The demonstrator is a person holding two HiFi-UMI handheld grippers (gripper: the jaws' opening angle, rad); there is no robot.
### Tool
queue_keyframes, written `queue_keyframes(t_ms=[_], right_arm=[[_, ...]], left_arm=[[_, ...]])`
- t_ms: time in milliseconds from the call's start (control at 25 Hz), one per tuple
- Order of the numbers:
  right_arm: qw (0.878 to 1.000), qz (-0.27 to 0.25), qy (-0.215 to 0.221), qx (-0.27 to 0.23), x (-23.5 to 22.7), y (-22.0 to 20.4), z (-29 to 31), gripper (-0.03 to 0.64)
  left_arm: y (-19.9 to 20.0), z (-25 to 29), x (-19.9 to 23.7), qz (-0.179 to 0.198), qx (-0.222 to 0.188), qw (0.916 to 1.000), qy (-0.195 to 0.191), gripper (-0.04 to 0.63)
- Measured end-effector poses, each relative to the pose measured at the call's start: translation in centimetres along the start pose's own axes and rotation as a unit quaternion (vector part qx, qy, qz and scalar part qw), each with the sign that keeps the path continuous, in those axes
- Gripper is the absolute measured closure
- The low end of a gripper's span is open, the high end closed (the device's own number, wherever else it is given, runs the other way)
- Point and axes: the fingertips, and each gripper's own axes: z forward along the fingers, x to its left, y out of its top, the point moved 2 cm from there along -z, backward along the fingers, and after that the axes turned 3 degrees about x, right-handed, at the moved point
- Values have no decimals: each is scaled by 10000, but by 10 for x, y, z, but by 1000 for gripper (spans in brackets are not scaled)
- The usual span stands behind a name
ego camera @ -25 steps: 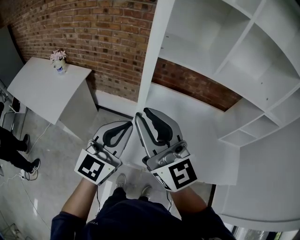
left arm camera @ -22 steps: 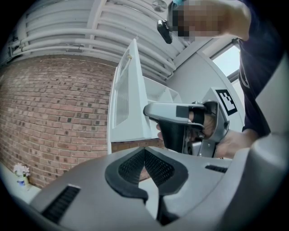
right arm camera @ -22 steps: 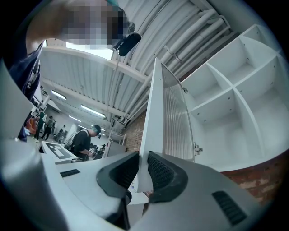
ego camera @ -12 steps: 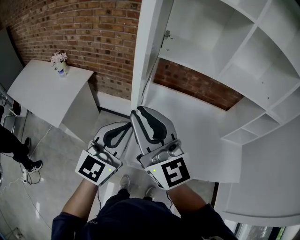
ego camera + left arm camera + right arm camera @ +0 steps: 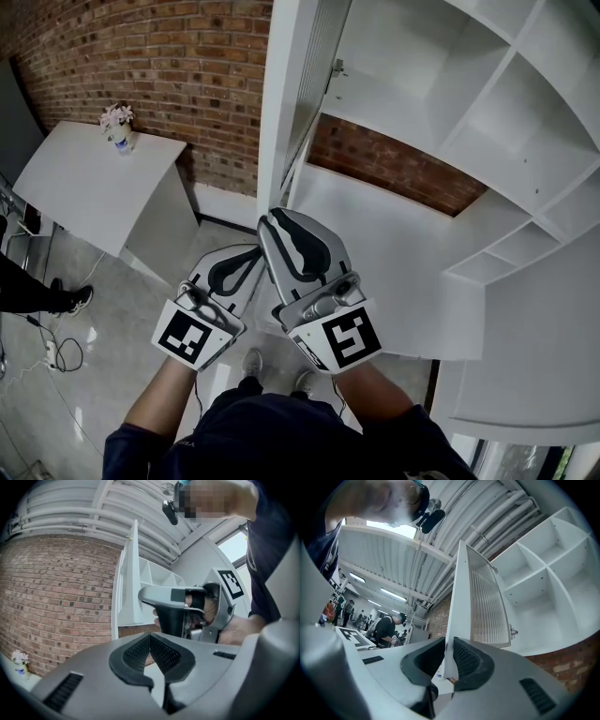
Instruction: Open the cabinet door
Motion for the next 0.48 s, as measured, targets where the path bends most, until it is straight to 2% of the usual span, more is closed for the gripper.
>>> queue_keyframes(t_ms=[160, 480], right_arm=[[9999, 45, 146, 60, 3, -3, -6, 545], [9995, 172, -154, 192, -30, -10, -47, 545]], left_arm=[[-2, 6, -7, -9, 7, 9999, -134, 588], [-4, 33, -34, -49, 14, 9989, -472, 588]])
